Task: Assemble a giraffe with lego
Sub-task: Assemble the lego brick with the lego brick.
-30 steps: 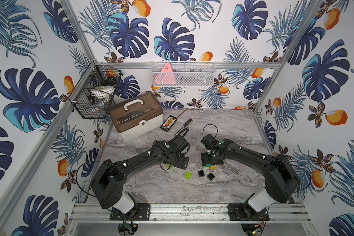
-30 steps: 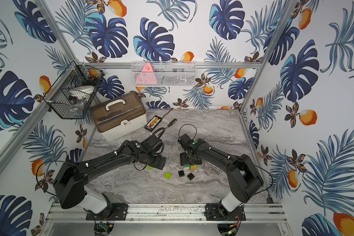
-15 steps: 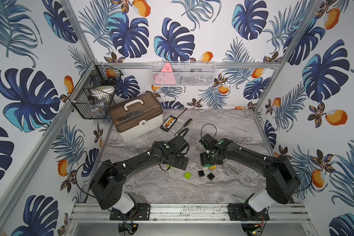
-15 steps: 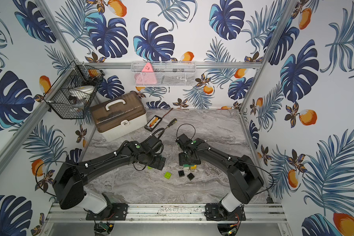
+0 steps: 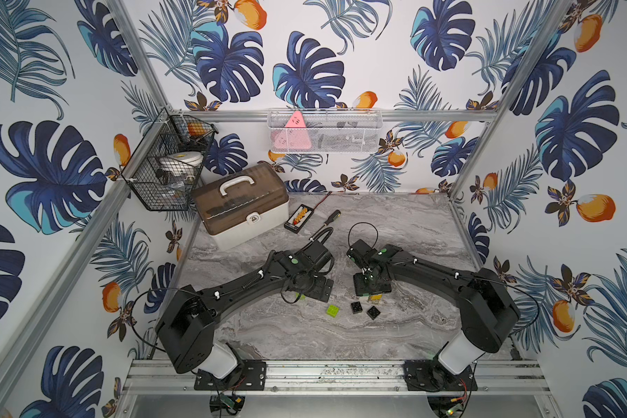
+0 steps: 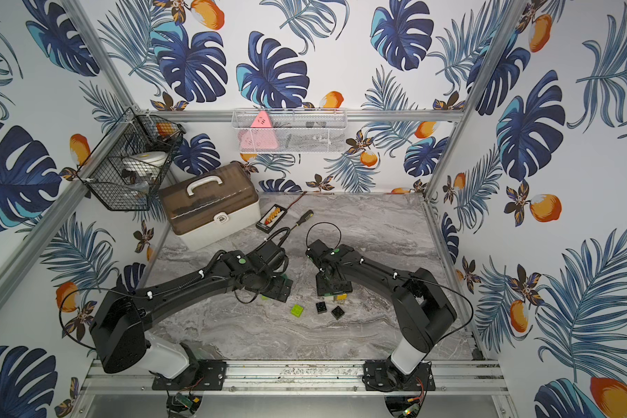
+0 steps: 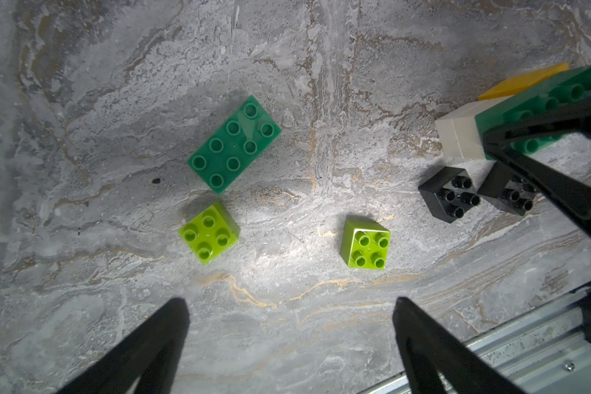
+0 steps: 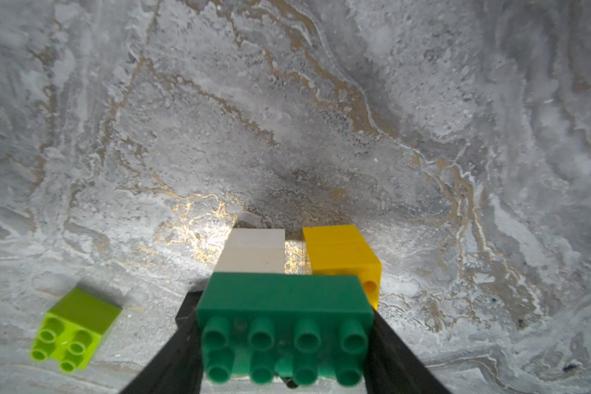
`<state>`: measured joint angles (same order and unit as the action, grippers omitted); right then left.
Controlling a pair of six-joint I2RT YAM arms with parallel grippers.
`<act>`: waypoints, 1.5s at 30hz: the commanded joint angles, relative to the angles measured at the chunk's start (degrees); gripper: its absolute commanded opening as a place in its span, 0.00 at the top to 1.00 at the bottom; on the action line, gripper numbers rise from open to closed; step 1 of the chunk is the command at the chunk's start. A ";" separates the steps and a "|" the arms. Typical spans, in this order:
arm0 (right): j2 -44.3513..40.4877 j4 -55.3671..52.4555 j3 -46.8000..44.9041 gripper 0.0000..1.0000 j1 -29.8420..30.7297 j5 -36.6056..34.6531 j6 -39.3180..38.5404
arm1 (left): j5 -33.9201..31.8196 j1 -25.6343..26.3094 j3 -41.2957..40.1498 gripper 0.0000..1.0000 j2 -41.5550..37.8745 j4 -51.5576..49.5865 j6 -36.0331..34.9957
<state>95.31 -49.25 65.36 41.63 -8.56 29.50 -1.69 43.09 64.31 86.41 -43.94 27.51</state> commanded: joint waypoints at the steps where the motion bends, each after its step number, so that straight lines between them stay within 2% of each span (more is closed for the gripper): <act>1: 0.05 -1.03 1.06 0.42 0.19 -1.13 0.65 | -0.97 -0.02 -0.12 0.02 -0.45 -0.09 0.27; 11: 0.62 -1.42 1.26 0.48 0.34 -1.20 0.84 | -1.03 -0.02 0.02 0.01 -0.37 -0.23 -0.13; 26: -0.28 -0.70 -1.61 0.49 0.74 -1.16 2.71 | -1.06 0.04 -0.57 0.02 -0.87 -0.28 0.19; 45: 0.26 1.35 -4.20 0.49 -0.12 -0.72 1.45 | -1.12 0.03 -0.16 0.02 -0.45 -0.29 0.65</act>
<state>94.63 -47.42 62.57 41.87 -9.50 31.83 -1.87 43.09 63.94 85.93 -43.99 27.49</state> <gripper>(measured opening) 0.656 0.983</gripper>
